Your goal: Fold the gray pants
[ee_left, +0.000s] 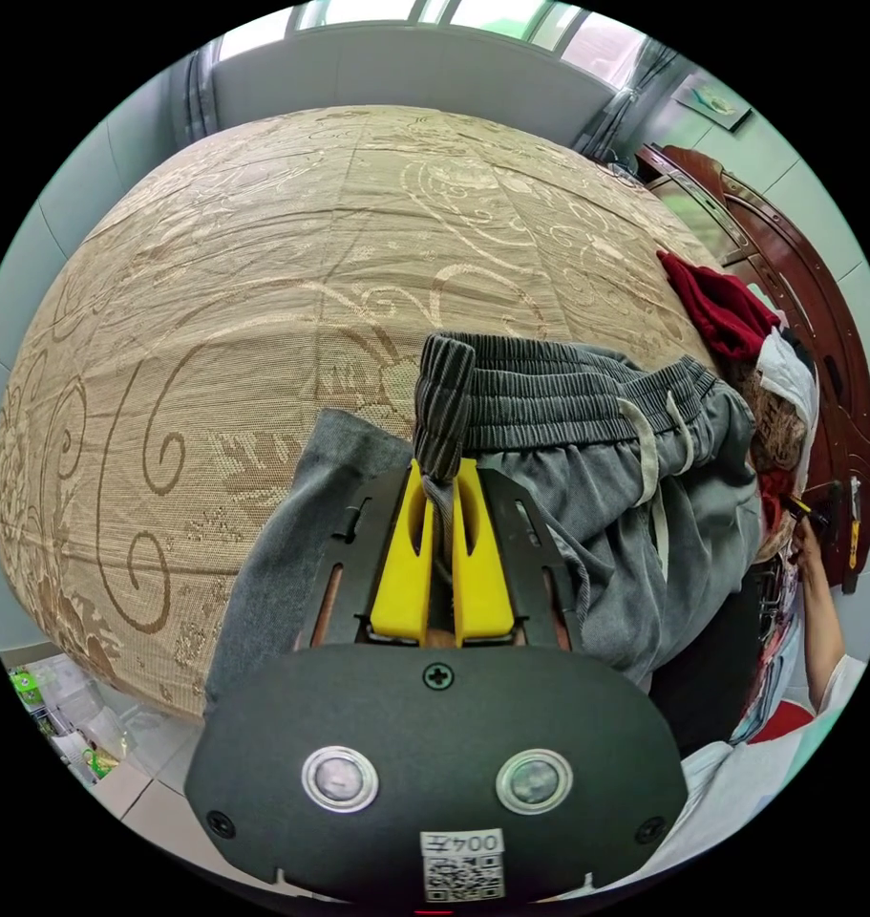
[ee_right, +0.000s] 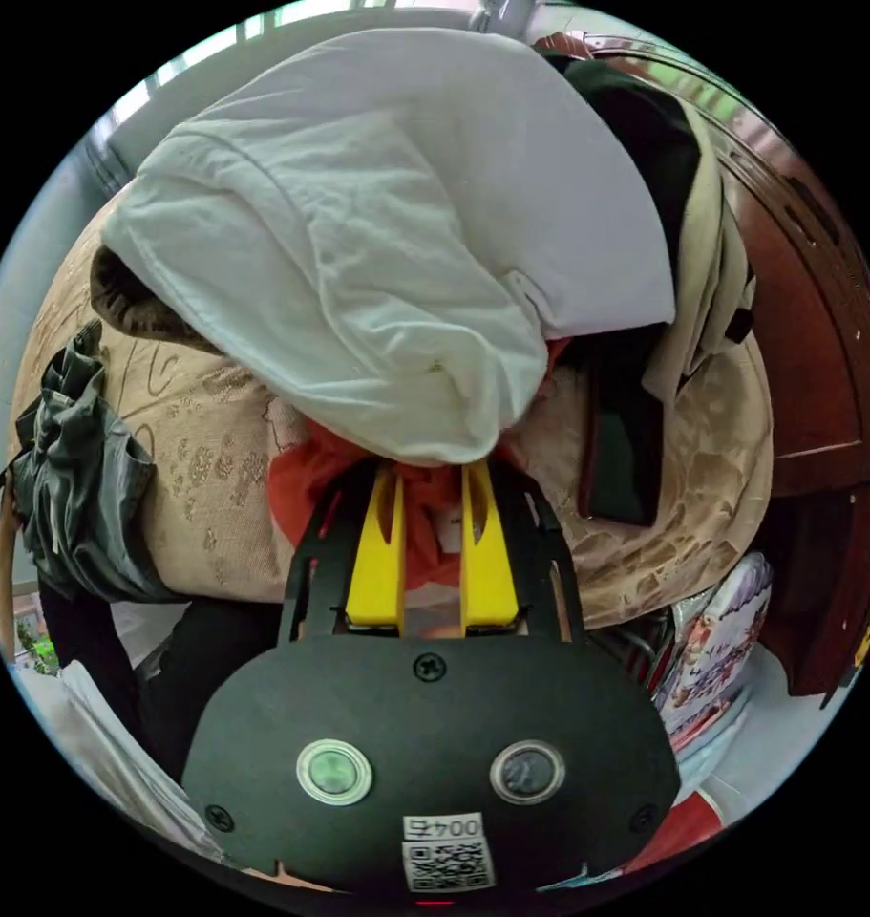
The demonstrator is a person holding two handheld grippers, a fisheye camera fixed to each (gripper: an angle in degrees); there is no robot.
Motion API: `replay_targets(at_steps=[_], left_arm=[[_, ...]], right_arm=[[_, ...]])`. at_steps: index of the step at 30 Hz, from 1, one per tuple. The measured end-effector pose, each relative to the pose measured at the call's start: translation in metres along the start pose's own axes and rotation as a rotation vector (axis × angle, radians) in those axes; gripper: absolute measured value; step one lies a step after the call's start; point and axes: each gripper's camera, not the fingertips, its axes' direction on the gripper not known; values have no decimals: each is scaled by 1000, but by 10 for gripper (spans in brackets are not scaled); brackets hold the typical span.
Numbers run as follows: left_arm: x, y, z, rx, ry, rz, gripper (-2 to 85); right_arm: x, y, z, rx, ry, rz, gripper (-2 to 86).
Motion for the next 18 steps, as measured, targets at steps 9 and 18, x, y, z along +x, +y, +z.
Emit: replay_targets(at_steps=[9, 18], left_arm=[[-13, -15, -5, -2, -13, 43, 54], [-49, -33, -29, 18, 72, 73, 55]], right_arm=[[-113, -3, -99, 480, -428, -194, 37], [-271, -231, -26, 114, -588, -518, 147]])
